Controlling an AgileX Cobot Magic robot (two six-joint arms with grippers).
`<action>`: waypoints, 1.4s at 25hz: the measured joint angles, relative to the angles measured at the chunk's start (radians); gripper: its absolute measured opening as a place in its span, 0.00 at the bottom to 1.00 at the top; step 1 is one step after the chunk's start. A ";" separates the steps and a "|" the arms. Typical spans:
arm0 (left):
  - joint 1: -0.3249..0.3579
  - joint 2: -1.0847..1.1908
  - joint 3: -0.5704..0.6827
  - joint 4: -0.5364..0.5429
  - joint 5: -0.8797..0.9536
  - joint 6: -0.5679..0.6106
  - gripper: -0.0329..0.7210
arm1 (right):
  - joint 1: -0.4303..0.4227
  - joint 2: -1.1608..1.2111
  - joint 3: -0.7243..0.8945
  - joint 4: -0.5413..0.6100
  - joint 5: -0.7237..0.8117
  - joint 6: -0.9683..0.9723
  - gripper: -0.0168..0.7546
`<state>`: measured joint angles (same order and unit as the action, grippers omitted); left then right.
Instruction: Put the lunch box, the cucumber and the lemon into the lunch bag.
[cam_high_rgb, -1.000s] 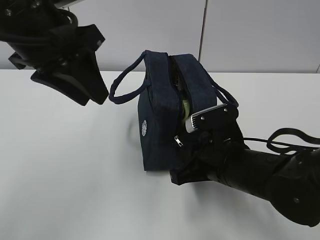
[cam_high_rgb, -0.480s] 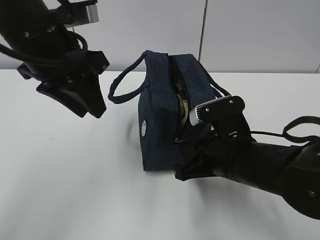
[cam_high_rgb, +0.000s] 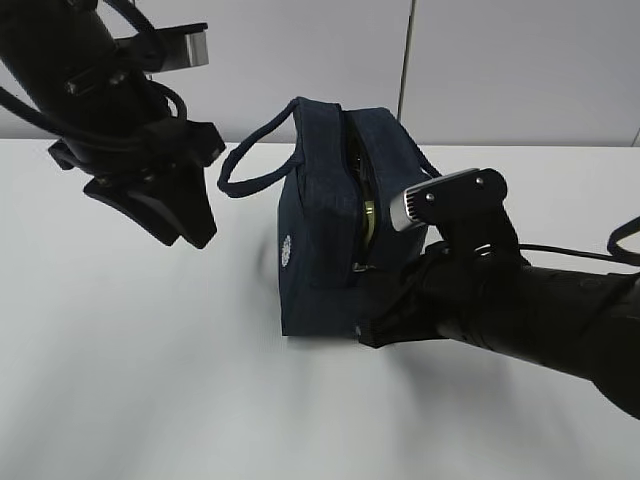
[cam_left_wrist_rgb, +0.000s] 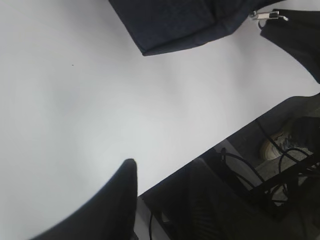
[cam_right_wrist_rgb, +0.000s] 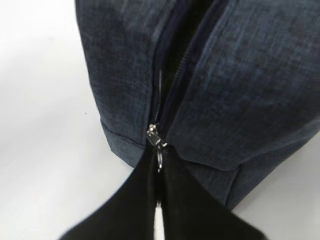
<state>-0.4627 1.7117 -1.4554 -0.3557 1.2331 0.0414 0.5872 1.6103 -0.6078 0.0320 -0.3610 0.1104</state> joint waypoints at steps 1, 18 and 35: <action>0.000 0.000 0.000 0.000 0.000 0.004 0.36 | 0.000 -0.004 0.000 -0.002 0.004 -0.001 0.02; 0.000 0.010 0.000 0.000 -0.001 0.033 0.36 | 0.000 -0.102 -0.069 -0.021 0.109 -0.036 0.02; -0.073 0.010 0.000 0.004 -0.004 0.054 0.43 | 0.000 -0.121 -0.198 -0.039 0.297 -0.065 0.02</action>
<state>-0.5359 1.7213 -1.4554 -0.3514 1.2290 0.0954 0.5872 1.4890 -0.8057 -0.0067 -0.0643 0.0453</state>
